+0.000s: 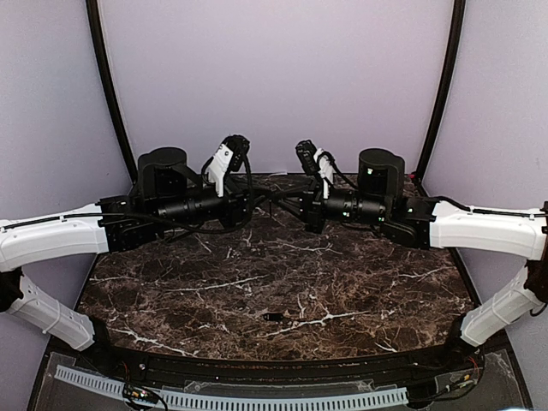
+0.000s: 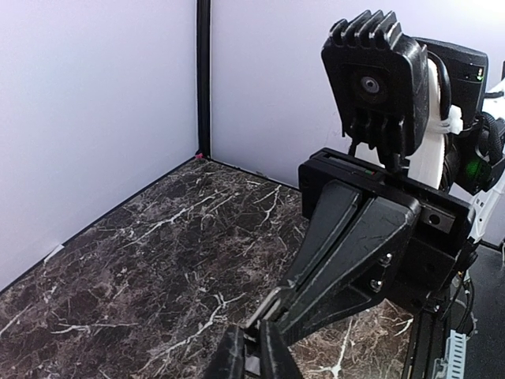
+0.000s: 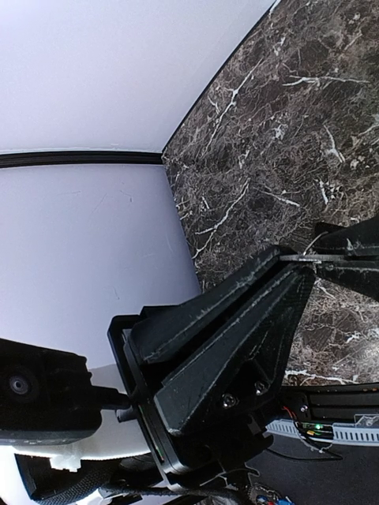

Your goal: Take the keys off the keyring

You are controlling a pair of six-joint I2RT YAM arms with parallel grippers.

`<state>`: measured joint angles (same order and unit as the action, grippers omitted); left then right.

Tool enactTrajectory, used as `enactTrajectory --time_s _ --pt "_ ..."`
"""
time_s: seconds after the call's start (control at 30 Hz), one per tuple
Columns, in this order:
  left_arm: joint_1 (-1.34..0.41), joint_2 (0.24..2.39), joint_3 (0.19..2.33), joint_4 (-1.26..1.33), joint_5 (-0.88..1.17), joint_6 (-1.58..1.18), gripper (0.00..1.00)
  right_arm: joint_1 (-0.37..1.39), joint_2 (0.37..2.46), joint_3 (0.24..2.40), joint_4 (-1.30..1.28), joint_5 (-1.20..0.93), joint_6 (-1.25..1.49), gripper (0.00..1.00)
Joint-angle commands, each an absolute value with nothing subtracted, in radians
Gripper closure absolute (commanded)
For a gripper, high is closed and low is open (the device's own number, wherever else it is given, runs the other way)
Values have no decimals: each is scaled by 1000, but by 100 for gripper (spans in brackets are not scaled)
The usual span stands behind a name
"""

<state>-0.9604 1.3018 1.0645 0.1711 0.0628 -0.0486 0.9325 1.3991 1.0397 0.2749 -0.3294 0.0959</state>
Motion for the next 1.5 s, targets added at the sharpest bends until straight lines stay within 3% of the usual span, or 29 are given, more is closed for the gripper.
enactTrajectory --time_s 0.0,0.1,0.37,0.77,1.47 --pt "-965 1304 1068 178 72 -61 94 934 1408 1082 299 -336 105 100" --pt "-965 1304 1063 183 77 -64 100 934 1408 1088 296 -333 113 100" --pt "-965 1281 1021 242 85 -51 100 911 1416 1115 248 -346 178 100" --pt "-965 1211 912 448 70 -17 100 820 1434 1081 323 -663 474 100" --pt "-965 1178 845 609 117 4 100 807 1525 1081 498 -931 665 100"
